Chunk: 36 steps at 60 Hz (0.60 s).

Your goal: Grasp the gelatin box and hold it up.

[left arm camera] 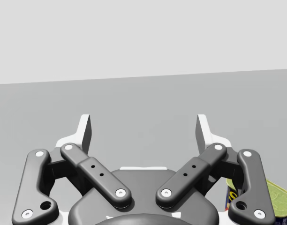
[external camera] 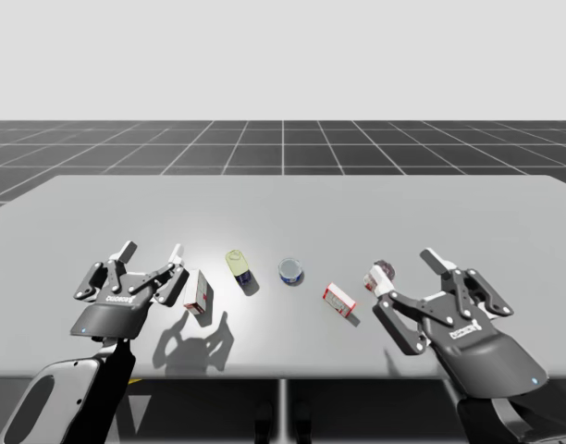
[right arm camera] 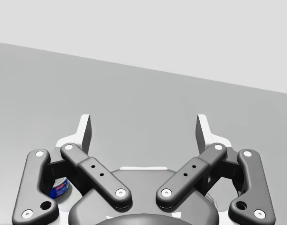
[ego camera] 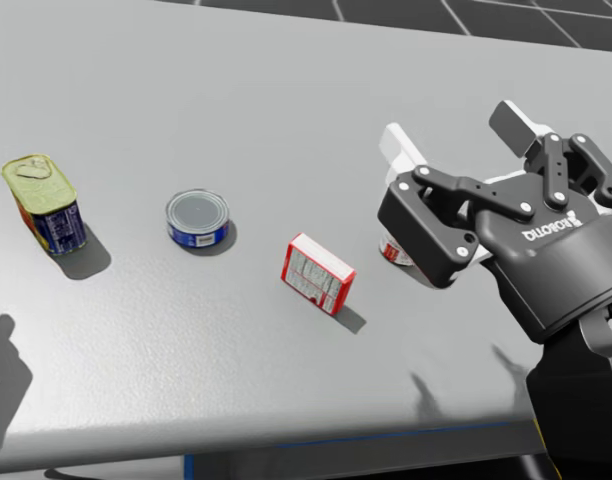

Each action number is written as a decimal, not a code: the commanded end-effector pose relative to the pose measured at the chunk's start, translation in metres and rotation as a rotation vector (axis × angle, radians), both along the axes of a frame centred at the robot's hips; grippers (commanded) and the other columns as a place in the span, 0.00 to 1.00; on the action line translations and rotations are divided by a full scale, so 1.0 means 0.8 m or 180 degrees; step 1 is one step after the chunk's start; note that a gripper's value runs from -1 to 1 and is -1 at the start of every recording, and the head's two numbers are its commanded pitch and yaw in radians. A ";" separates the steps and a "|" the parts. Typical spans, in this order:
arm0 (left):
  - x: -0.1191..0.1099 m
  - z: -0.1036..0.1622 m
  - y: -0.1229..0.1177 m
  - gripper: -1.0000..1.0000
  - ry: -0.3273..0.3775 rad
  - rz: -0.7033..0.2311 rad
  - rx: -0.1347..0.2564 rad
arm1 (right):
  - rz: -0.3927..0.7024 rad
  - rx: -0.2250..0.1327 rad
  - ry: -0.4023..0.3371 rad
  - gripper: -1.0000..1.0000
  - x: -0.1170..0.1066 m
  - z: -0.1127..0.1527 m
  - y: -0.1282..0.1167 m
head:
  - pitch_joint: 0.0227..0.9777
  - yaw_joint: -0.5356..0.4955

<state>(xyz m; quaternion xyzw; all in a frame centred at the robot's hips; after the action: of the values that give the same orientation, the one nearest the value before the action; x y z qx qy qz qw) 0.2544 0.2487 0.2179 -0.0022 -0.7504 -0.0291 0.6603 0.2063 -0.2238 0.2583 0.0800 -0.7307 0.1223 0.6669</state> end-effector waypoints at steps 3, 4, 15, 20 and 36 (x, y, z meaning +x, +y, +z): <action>-0.001 0.000 0.000 0.00 -0.0008 0.0004 0.0010 | 0.0384 -0.0121 0.0144 0.00 -0.052 -0.024 0.007 | 0.88 0.29; -0.001 0.000 0.000 0.00 -0.0007 0.0004 0.0010 | 0.0416 -0.0123 0.0143 0.00 -0.054 -0.027 0.007 | 0.88 0.29; -0.001 -0.001 -0.001 0.00 -0.0007 0.0011 0.0020 | 0.0699 -0.0233 0.0306 0.00 -0.077 -0.068 0.014 | 0.88 0.29; -0.002 -0.001 -0.001 0.00 -0.0012 0.0016 0.0031 | 0.0757 -0.0266 0.0385 0.00 -0.080 -0.084 0.016 | 0.88 0.29; -0.002 -0.001 -0.002 0.00 -0.0019 0.0026 0.0052 | 0.0653 -0.0282 0.0612 0.00 -0.052 -0.139 0.028 | 0.89 0.30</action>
<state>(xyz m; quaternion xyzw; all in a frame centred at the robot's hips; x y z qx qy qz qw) 0.2533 0.2473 0.2169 0.0048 -0.7517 -0.0319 0.6587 0.1562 -0.2071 0.1719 0.1402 -0.6559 0.2148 0.7099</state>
